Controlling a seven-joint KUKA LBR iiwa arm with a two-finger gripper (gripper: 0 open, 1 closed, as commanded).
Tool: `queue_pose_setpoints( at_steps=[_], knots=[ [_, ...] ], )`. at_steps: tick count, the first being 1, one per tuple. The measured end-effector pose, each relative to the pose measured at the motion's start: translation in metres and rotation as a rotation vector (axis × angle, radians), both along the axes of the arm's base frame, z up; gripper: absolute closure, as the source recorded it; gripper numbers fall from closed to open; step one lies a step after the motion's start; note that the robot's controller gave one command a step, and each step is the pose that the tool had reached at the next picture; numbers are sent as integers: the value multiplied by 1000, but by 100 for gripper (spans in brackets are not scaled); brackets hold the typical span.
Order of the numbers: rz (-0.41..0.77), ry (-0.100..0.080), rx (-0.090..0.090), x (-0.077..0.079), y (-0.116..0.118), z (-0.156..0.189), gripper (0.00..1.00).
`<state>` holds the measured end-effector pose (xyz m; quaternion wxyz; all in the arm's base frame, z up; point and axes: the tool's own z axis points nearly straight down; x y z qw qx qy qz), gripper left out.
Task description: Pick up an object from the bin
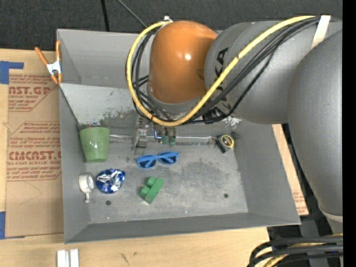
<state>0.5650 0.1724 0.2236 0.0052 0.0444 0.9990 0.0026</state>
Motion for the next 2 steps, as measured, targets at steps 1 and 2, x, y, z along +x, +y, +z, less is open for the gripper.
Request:
queue_pose_setpoints(
  at_steps=[1, 2],
  knots=[
    [126, 14, -4, 0, 70, -88, 100],
    [121, 9, -4, 2, 68, -84, 0]
  ],
)
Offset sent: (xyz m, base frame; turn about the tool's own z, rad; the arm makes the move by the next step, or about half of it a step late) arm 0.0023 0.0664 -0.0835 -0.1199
